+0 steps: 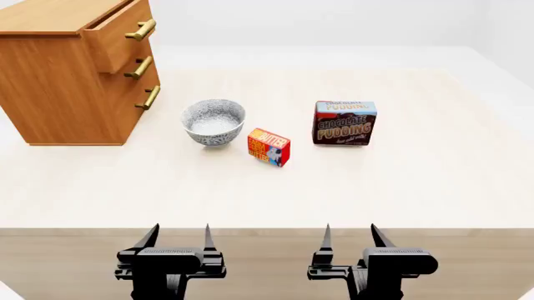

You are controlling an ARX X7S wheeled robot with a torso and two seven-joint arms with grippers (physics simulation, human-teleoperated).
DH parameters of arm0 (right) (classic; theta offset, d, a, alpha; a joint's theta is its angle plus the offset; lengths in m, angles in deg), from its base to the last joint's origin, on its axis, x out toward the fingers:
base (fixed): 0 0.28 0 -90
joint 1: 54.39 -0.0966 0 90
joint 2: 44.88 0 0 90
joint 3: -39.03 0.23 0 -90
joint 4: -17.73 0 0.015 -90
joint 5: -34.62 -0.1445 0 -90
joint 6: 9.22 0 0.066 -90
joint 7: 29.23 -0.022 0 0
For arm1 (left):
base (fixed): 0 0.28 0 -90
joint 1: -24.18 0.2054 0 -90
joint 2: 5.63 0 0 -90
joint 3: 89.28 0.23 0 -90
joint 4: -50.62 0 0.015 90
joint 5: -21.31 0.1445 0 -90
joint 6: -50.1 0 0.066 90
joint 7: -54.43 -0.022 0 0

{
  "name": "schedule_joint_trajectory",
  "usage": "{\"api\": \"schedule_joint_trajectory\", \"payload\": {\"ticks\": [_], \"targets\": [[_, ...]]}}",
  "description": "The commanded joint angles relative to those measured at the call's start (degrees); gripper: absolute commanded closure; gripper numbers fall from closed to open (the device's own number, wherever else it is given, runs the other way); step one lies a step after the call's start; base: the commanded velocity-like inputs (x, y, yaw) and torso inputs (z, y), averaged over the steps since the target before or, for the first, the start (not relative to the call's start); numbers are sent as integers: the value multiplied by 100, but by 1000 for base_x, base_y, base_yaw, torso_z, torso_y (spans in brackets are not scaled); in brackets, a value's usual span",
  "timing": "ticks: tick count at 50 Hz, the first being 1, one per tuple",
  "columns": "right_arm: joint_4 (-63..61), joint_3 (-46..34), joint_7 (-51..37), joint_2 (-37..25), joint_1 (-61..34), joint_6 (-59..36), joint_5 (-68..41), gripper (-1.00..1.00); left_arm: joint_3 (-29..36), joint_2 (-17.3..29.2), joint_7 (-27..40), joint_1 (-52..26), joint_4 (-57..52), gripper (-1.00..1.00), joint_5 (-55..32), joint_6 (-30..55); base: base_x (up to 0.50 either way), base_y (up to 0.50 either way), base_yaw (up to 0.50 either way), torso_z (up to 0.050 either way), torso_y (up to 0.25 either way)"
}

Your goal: Put the butter at the back in the top drawer of the cabinet and close it.

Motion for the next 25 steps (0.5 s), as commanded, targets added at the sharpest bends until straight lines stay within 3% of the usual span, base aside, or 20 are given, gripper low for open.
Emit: {"api": "schedule_joint_trajectory", "payload": {"ticks": [1, 10, 25], "targets": [[36, -91, -107, -91, -35, -25, -115, -100, 106, 90, 99, -17, 7, -100, -97, 1, 0, 0, 0, 0, 0], [248, -236, -210, -250, -164, -33, -365, -100, 273, 242, 177, -108, 53, -100, -402, 84, 0, 22, 0, 0, 0], [332, -403, -381, -375, -199, -7, -491, -100, 407, 393, 314, -127, 76, -100, -589, 71, 0, 500, 0, 0, 0]]}}
